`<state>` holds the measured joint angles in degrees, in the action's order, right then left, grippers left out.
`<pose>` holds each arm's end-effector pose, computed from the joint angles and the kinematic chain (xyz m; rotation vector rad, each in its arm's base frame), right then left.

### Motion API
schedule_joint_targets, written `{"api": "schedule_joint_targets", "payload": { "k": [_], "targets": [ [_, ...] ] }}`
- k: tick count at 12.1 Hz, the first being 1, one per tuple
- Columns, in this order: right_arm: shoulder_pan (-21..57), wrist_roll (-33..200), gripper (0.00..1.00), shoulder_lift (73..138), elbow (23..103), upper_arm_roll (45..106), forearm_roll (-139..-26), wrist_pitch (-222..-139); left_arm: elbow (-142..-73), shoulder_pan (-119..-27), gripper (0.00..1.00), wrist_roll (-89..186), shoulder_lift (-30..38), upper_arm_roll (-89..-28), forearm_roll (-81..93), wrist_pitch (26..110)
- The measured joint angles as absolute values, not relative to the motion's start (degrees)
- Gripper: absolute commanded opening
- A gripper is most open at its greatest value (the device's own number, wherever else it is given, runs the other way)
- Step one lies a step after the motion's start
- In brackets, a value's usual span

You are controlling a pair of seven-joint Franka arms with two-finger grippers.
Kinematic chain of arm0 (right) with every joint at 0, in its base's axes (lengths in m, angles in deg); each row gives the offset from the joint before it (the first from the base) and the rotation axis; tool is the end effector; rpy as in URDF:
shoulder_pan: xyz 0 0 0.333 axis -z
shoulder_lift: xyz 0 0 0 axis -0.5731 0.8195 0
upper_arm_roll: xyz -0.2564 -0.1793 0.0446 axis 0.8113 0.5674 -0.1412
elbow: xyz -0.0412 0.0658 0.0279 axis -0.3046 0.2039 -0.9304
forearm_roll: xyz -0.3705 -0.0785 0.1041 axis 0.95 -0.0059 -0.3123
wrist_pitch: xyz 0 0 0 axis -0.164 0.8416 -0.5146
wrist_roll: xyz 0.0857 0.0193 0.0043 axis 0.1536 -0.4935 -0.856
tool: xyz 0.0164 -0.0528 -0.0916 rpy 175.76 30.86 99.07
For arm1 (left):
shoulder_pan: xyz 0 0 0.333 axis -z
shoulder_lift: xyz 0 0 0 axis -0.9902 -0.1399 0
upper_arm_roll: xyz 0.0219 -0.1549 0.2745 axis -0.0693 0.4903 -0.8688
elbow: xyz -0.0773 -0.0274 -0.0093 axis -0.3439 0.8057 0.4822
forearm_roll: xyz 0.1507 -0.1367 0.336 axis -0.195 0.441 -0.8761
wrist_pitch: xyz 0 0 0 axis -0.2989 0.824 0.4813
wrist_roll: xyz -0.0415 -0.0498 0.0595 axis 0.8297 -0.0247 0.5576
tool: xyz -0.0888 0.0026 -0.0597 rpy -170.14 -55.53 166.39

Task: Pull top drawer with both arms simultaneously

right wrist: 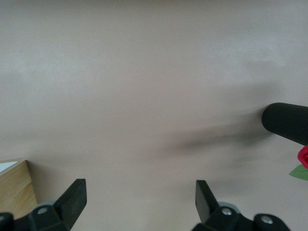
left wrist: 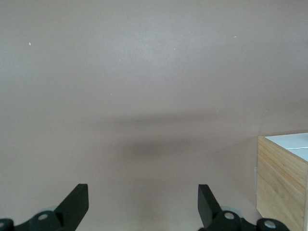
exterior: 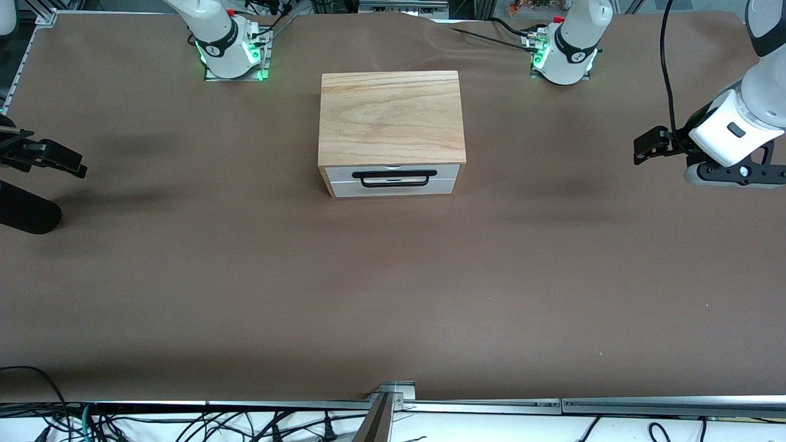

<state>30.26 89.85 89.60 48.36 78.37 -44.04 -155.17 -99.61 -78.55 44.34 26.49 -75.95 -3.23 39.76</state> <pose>0.5933 -0.0347 0.5960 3.0929 -0.1378 -0.0552 0.5632 -0.0412 0.5757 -3.1224 0.0575 0.1813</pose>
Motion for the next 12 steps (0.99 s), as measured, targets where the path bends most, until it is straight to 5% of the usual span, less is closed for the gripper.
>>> {"api": "schedule_joint_targets", "payload": {
  "k": [9, 12],
  "targets": [
    [28.09, 90.1, 1.0, 93.03, 49.06, 78.21, -44.33, -154.3, -99.61, -78.55, 1.0, 44.39, 25.2, -75.98, -1.15, 39.96],
    [27.57, 90.22, 1.0, 94.81, 50.38, 78.09, -56.85, -153.47, -99.67, -78.55, 1.0, 44.39, 22.41, -75.98, 1.07, 43.95]
  ]
}}
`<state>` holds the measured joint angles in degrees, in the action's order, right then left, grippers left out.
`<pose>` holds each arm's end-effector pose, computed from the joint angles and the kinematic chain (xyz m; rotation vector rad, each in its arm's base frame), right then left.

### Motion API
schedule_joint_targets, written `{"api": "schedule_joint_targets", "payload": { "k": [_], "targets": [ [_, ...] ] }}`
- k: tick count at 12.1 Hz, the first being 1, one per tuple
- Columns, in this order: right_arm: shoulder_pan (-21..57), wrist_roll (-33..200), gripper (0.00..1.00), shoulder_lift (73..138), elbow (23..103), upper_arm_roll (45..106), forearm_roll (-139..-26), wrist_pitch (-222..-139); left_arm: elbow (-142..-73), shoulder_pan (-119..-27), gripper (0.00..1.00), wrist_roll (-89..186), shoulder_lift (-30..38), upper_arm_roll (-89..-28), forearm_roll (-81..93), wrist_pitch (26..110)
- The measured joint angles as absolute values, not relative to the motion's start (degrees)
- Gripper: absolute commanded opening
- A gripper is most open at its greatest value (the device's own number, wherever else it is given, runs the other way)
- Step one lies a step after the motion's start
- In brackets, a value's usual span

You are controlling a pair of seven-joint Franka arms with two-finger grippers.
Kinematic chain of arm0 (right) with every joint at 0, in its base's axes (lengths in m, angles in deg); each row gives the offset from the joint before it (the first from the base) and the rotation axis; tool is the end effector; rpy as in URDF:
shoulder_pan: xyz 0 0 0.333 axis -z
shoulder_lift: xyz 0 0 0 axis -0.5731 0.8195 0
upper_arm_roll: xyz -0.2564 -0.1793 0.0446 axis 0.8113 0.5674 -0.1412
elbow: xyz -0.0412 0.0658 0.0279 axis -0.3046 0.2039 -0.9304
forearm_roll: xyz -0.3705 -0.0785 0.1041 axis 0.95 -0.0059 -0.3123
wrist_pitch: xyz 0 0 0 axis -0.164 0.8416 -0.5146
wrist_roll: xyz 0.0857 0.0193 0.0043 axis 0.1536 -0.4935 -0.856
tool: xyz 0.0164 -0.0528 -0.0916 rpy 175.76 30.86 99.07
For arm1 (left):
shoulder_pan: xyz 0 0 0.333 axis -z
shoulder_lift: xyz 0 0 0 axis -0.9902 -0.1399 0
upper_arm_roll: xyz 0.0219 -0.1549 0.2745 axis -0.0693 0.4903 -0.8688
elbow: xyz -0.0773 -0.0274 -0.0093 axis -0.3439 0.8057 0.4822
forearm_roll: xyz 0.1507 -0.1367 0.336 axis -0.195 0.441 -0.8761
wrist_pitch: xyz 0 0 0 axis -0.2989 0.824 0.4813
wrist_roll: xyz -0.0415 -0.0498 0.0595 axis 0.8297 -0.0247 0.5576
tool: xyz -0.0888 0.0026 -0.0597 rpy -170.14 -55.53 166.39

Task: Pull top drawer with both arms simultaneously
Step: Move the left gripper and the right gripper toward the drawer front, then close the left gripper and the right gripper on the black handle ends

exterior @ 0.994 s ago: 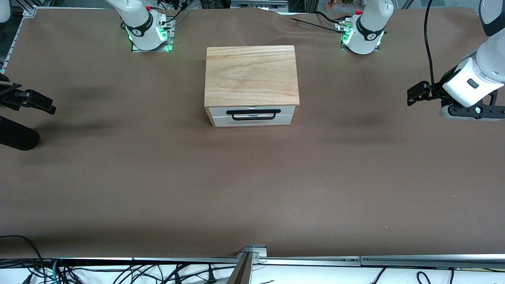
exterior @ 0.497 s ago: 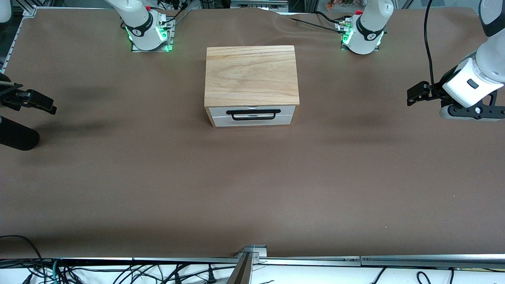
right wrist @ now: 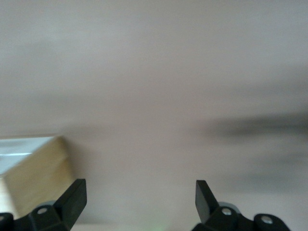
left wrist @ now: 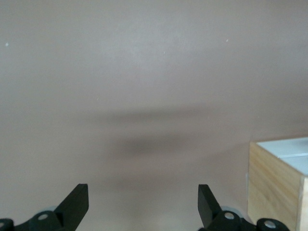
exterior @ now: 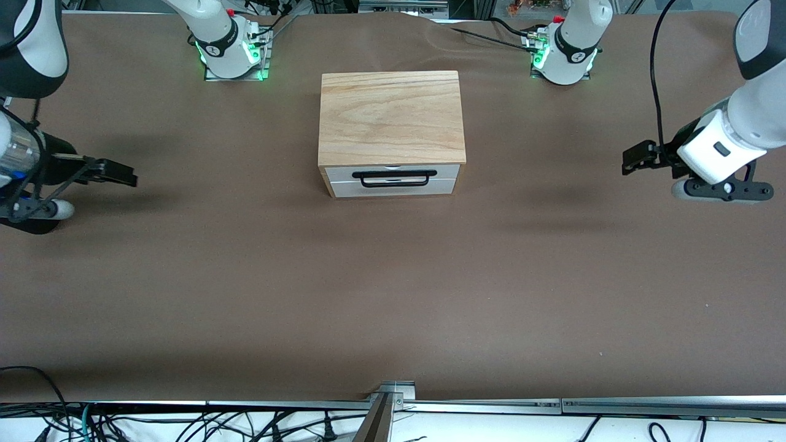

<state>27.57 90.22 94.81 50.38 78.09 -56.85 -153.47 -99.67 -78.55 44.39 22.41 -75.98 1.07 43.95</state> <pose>0.6094 0.0226 0.5244 -2.9635 0.0839 0.2848 0.5871 -0.0503 0.5399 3.0736 -0.0435 -0.1837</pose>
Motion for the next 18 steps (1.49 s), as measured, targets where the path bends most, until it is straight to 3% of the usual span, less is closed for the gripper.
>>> {"api": "schedule_joint_targets", "payload": {
  "k": [5, 8, 10, 14, 18],
  "targets": [
    [27.94, 89.06, 1.0, 97.75, 54.12, 78.25, -84.49, -155.14, -104.62, -78.39, 1.0, 44.3, 15.61, -75.62, 22.14, 53.6],
    [28.01, 72.56, 1.0, 100.01, 62.41, 78.36, -97.11, -161.72, -109.97, -78.2, 1.0, 36.78, 10.23, -74.36, 43.12, 59.1],
    [28.08, 59.59, 1.0, 102.68, 67.6, 78.42, -106.36, -161.89, -112.32, -77.96, 1.0, 25.54, 6.24, -73.12, 55.02, 61.5],
    [27.37, 41.16, 1.0, 111.41, 72.58, 77.87, -122.71, -157.33, -117.13, -76.88, 1.0, -0.95, -0.73, -72.11, 73.95, 62.38],
    [21.96, 37.27, 1.0, 114.98, 72.67, 77.18, -134.06, -158.46, -120.25, -75.23, 0.98, -15.62, -5.43, -66.03, 90.2, 62.51]
  ]
}}
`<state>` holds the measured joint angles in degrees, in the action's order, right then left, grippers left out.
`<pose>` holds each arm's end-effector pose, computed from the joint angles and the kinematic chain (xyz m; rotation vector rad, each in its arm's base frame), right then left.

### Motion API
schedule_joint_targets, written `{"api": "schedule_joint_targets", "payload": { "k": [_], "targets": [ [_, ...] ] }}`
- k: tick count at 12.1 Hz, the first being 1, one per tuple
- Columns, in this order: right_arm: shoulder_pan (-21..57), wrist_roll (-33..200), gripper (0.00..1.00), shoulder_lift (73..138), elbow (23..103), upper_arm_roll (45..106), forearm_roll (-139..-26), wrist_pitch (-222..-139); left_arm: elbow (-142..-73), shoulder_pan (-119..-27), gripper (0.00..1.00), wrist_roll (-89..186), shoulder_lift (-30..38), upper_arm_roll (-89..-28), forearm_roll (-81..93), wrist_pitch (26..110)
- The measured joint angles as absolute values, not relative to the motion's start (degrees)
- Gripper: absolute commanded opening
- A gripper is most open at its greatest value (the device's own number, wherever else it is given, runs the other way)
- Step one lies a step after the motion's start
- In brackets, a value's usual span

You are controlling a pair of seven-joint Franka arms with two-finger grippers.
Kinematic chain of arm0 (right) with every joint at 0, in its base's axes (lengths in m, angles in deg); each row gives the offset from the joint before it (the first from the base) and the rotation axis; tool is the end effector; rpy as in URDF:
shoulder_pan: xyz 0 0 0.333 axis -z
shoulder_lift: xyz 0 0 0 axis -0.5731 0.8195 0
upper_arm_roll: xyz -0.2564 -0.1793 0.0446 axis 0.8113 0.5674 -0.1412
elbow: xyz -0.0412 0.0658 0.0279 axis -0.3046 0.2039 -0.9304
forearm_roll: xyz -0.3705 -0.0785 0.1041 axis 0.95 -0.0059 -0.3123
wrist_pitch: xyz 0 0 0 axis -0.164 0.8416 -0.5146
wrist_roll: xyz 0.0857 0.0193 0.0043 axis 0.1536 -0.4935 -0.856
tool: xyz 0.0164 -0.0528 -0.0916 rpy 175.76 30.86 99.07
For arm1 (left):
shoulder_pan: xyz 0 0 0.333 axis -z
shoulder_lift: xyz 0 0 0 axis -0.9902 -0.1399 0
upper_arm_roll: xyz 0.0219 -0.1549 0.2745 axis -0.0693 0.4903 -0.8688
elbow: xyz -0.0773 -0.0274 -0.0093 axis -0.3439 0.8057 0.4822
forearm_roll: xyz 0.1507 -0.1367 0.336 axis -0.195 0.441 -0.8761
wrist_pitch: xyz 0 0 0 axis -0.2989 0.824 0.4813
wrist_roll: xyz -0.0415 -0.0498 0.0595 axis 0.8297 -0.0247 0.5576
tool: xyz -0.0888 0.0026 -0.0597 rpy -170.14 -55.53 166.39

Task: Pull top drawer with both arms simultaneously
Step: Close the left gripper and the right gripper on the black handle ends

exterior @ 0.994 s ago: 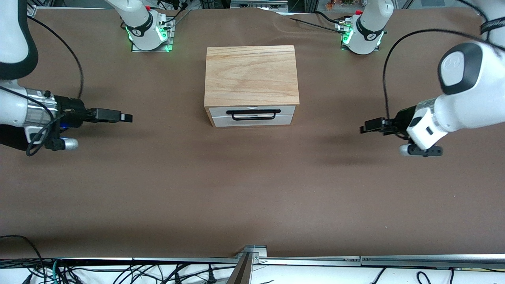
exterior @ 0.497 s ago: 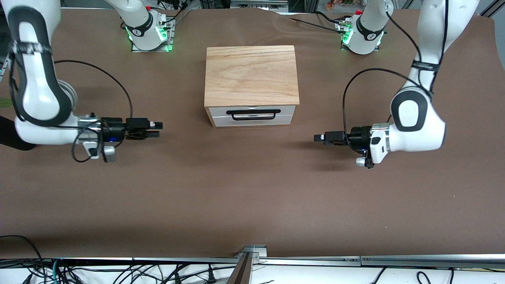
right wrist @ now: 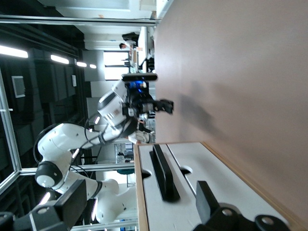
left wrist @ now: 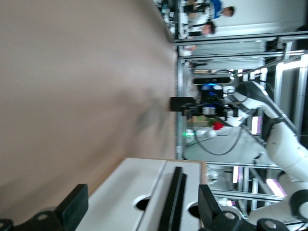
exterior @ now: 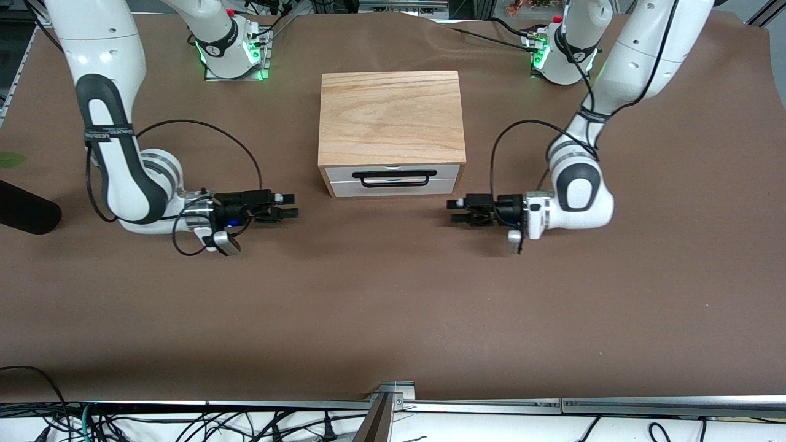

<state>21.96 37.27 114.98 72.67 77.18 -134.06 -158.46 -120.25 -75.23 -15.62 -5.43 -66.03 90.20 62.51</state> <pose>0.5856 0.1675 0.2240 -1.6950 -0.0899 0.0837 0.5488 -0.2419 0.1772 1.7455 -0.0344 -0.0149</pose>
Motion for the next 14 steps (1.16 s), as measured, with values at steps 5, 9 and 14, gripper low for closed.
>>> {"api": "schedule_joint_targets", "payload": {
  "k": [5, 9, 14],
  "targets": [
    [15.55, 33.31, 1.0, 118.08, 72.73, 76.92, -141.89, -159.97, -128.87, -75.07, 0.86, -24.29, -0.49, -61.22, 96.87, 62.65],
    [12.58, 31.14, 1.0, 119.14, 72.73, 76.84, -141.92, -159.95, -131.27, -75.69, 0.7, -29.12, -0.26, -60.69, 97.68, 62.81],
    [9.68, 24.91, 0.95, 121.85, 72.75, 76.76, -142.04, -159.82, -131.25, -76.07, 0.52, -28.85, -2.07, -59.25, 100.44, 62.96]
  ]
}}
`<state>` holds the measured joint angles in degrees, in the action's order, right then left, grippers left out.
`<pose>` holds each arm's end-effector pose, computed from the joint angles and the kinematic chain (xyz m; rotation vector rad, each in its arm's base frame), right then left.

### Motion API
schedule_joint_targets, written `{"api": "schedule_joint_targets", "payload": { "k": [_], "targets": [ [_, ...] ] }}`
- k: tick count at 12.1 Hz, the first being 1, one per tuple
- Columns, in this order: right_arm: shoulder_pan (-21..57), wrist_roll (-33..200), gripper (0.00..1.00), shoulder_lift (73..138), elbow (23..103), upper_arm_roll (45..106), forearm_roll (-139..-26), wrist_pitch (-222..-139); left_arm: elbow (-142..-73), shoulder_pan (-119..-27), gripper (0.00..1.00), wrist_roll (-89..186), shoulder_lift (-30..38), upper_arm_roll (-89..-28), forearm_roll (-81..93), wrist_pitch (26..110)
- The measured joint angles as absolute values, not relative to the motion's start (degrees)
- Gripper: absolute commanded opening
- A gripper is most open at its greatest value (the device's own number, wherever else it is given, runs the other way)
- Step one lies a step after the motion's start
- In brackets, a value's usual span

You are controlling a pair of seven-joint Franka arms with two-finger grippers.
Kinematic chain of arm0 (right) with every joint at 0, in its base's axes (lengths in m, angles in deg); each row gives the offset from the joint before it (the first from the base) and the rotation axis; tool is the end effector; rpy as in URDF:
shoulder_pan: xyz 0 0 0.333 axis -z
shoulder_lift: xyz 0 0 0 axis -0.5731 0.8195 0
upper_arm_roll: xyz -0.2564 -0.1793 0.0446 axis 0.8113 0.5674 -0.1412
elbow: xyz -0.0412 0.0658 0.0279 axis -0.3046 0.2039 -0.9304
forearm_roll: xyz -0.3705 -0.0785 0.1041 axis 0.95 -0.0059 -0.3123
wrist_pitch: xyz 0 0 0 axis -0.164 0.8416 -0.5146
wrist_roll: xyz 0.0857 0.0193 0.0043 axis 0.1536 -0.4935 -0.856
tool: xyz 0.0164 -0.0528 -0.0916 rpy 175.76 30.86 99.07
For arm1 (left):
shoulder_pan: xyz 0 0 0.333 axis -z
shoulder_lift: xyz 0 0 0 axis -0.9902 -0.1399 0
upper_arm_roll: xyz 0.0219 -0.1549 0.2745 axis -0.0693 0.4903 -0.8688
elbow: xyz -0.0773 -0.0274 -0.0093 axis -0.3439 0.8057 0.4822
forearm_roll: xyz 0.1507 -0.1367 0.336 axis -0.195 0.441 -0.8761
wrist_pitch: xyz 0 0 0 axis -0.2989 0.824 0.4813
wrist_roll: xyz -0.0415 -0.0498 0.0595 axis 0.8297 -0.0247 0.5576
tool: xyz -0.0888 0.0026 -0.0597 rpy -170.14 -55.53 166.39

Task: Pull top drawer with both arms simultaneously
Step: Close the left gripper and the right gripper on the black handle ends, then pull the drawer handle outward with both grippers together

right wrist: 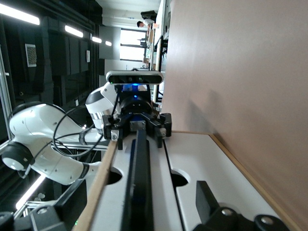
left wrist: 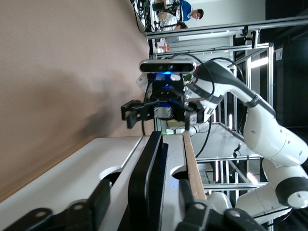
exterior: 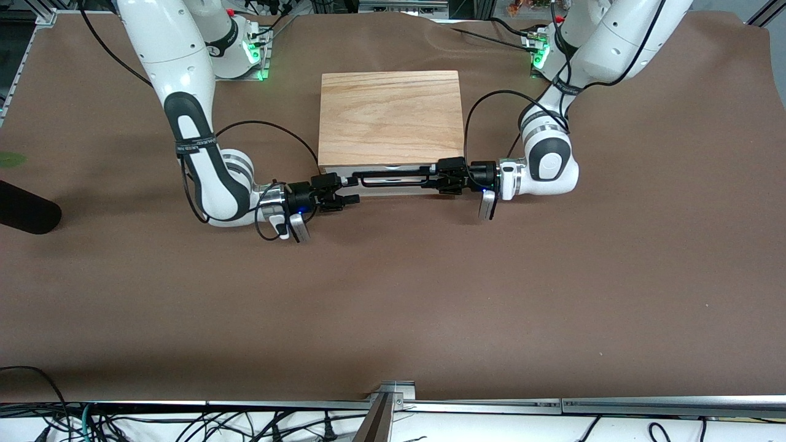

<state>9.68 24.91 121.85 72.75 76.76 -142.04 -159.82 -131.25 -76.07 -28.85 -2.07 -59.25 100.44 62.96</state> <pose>0.5315 0.2865 0.1572 -1.6327 -0.2546 0.0899 0.4716 -0.2808 0.1645 1.6604 -0.0573 0.0455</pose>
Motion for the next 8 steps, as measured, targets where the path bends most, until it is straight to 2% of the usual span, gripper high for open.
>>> {"api": "schedule_joint_targets", "payload": {
  "k": [1, 2, 4, 7, 8],
  "targets": [
    [9.23, 24.12, 0.94, 122.38, 72.75, 76.76, -142.23, -159.8, -131.22, -76.14, 0.44, -28.58, -2.42, -58.96, 101.0, 62.96],
    [8.89, 23.68, 0.94, 122.66, 72.75, 76.76, -142.58, -159.8, -131.13, -76.22, 0.32, -28.39, -2.67, -58.72, 101.28, 62.96],
    [8.14, 23.37, 0.92, 122.73, 72.72, 76.76, -144.26, -159.8, -130.98, -76.28, 0.27, -28.04, -2.99, -58.56, 101.51, 62.91],
    [7.1, 22.95, 0.64, 122.73, 72.64, 76.75, -145.32, -159.85, -131.12, -77.03, 0.26, -28.03, -3.05, -57.92, 101.72, 62.21],
    [7.01, 22.2, 0.61, 122.73, 72.63, 76.75, -145.34, -159.85, -131.14, -77.18, 0.15, -28.02, -3.11, -57.82, 101.76, 62.07]
  ]
}}
